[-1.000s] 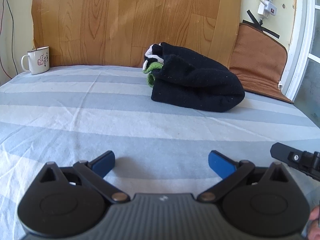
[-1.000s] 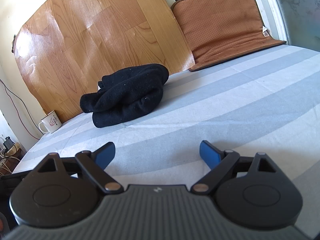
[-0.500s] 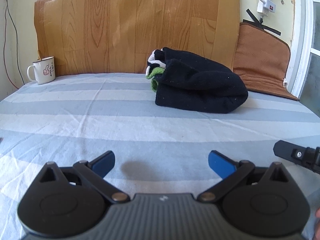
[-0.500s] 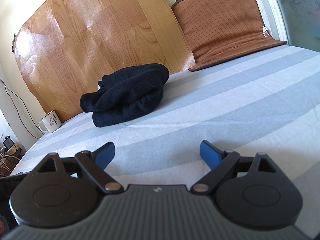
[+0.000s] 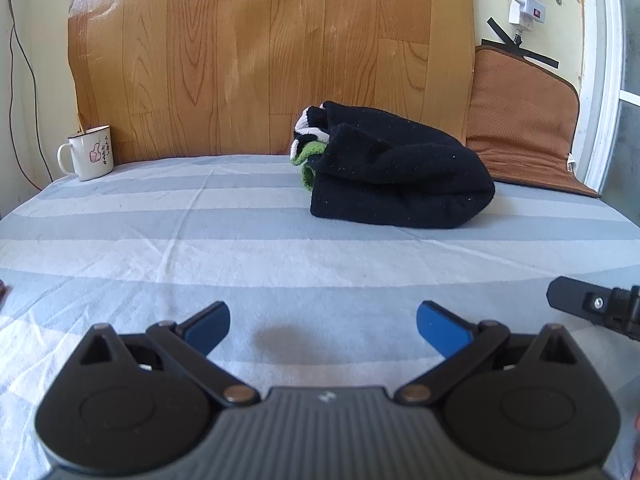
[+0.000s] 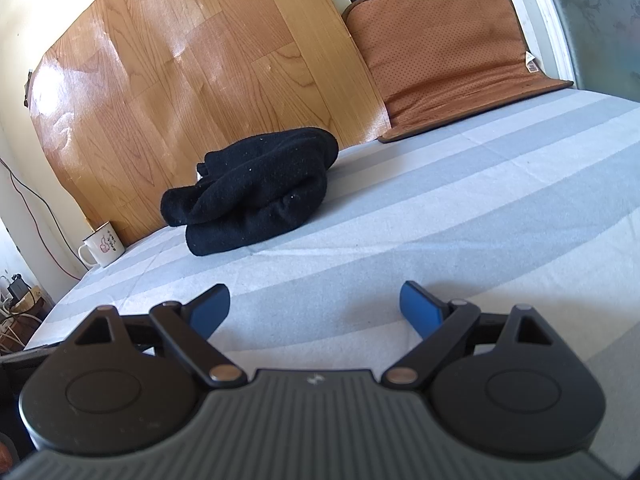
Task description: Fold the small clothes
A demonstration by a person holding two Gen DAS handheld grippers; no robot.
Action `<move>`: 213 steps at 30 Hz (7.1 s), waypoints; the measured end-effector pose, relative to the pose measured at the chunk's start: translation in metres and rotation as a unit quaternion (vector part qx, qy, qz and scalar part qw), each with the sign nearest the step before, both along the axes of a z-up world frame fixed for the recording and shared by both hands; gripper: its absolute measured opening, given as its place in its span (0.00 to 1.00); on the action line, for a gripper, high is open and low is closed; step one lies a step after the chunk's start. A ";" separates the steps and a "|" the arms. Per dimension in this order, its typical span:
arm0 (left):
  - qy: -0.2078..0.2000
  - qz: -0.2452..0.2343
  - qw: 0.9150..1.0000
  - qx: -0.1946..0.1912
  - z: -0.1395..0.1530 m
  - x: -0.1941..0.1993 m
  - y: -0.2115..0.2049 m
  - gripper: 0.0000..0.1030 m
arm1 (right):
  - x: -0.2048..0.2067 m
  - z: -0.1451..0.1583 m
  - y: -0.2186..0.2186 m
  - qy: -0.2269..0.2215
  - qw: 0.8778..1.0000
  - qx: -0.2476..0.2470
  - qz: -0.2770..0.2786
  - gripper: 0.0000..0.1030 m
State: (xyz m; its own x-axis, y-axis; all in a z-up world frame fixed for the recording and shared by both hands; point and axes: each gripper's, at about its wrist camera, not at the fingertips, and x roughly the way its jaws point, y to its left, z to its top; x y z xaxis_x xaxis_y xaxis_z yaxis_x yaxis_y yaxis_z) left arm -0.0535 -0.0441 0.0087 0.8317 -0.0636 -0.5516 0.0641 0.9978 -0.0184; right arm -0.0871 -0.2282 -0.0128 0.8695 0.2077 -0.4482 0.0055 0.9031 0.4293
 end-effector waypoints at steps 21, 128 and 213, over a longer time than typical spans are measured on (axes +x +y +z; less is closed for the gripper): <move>-0.004 -0.003 1.000 0.004 0.001 -0.001 0.000 1.00 | 0.000 -0.001 -0.002 -0.001 1.000 0.003 0.002 0.91; -0.019 0.030 0.998 0.058 0.078 -0.156 0.011 1.00 | -0.160 0.097 0.079 -0.019 0.994 -0.106 0.024 1.00; 0.041 0.018 0.997 0.071 0.058 -0.153 0.007 1.00 | -0.156 0.092 0.073 -0.009 0.996 -0.086 0.023 1.00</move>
